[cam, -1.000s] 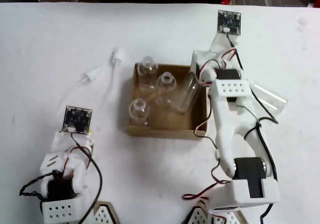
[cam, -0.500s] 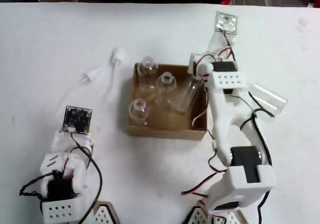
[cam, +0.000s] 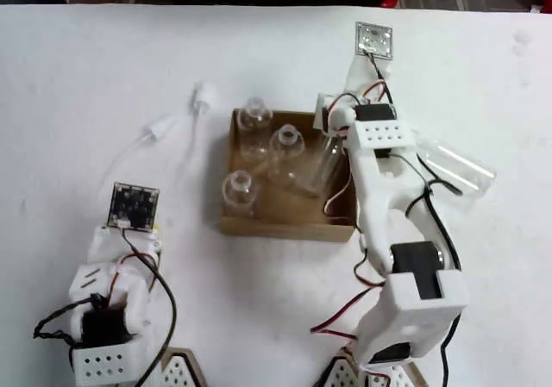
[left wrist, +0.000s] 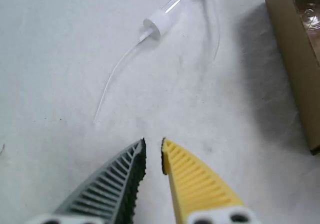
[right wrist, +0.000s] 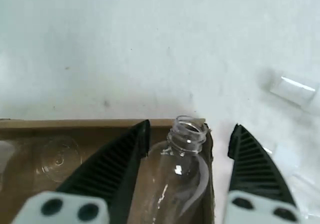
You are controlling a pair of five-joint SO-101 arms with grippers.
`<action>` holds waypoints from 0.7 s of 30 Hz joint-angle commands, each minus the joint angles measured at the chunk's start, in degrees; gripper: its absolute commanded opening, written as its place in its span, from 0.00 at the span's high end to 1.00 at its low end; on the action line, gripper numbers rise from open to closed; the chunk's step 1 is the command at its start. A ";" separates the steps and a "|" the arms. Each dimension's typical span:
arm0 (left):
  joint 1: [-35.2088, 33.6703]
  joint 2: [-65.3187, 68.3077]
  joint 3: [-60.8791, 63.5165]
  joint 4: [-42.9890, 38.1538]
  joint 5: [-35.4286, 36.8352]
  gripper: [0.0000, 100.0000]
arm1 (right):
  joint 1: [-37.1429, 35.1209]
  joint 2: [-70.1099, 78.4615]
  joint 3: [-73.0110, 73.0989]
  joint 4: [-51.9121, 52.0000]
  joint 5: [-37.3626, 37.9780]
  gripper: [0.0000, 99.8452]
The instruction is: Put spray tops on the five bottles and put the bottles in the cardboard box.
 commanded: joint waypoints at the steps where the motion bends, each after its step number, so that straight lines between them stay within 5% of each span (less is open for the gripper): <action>1: 0.57 -0.13 0.00 0.09 -0.53 0.94 | -0.22 1.54 -3.87 0.31 -0.53 0.79; 7: 0.57 -0.13 0.00 0.09 -0.53 0.94 | 1.01 1.36 -4.40 0.31 0.00 0.93; 21: 0.57 -0.13 0.00 0.09 -0.53 0.94 | 1.98 0.40 -4.48 -0.04 0.00 0.94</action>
